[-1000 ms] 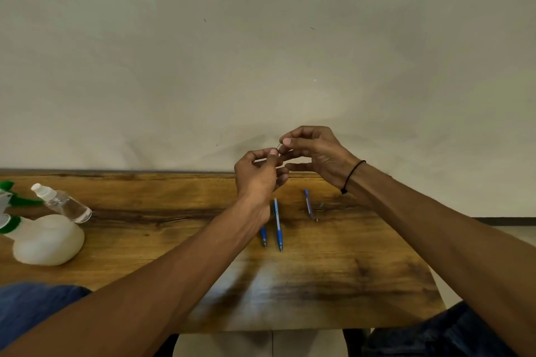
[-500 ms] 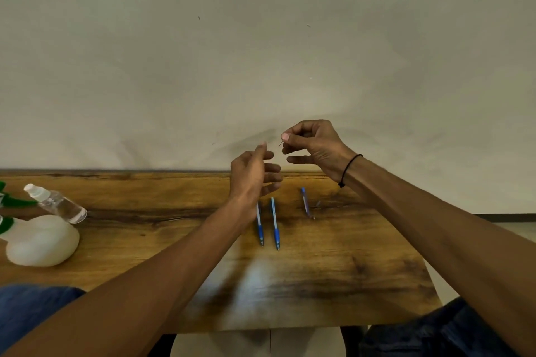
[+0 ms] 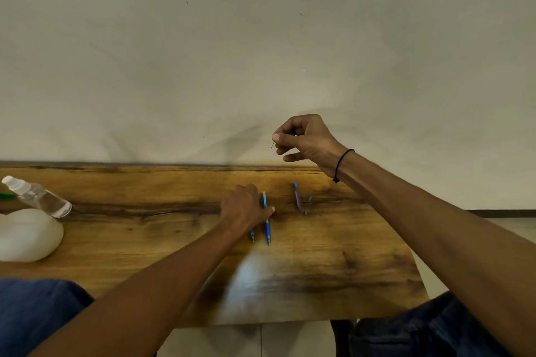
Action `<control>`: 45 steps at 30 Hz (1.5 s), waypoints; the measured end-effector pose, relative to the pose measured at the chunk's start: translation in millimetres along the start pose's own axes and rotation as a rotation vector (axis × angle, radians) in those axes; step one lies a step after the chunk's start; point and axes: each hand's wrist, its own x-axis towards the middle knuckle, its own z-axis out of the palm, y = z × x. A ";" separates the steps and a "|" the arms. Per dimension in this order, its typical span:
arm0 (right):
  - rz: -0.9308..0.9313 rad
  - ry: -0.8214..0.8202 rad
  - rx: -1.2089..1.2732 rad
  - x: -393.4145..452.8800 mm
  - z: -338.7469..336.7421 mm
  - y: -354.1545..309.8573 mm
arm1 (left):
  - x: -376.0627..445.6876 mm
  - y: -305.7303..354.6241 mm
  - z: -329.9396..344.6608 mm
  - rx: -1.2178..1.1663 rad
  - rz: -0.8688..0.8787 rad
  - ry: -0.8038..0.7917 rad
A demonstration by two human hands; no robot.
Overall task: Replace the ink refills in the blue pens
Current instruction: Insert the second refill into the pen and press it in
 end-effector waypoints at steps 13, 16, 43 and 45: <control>-0.112 0.074 -0.147 -4.4 -4.8 -0.2 | -7.6 11.9 -12.9 -0.560 0.097 0.207; -0.147 0.099 -0.183 -6.8 -7.0 0.4 | -8.2 13.5 -20.3 -0.595 0.152 0.296; -0.227 -0.001 -0.438 -16.6 1.3 23.9 | -1.3 19.1 -14.9 -0.549 0.226 0.355; -0.225 0.003 -0.431 -15.9 2.6 26.3 | -1.3 19.0 -14.6 -0.546 0.226 0.355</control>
